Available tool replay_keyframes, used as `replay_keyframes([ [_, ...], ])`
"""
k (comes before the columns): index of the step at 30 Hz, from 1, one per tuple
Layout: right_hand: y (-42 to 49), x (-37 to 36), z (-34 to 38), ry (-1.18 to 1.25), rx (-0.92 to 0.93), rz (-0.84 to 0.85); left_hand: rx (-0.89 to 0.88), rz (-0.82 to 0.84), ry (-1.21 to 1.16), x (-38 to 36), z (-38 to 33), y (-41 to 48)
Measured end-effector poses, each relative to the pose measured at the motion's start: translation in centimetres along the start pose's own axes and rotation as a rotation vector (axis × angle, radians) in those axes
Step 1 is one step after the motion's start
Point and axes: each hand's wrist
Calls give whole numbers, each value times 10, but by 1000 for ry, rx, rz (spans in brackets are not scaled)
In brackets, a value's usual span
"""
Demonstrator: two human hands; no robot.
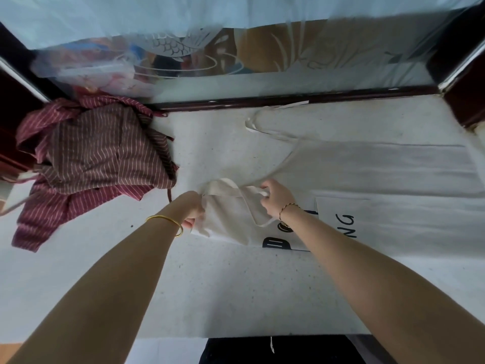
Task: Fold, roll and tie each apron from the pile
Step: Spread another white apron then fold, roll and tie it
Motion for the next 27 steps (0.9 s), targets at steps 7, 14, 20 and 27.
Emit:
replay_keyframes([
  [7,4,7,-25,-181,18,-42,-22,-283,39,-11,10,9],
  [14,1,2,-43,-323,103,-98,-711,-495,456,-23,-19,-3],
  [20,-21,5,-34,-574,441,122,-709,-609,747,-28,-7,11],
  [27,-25,5,-46,-510,285,-94,-471,-565,624,-28,-4,30],
])
Point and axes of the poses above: each hand's wrist, its own y-axis towards the middle knuckle, its own x-axis out of the back of the hand, z = x × y, and after that the axes turned 14 degrees about x, right-handed
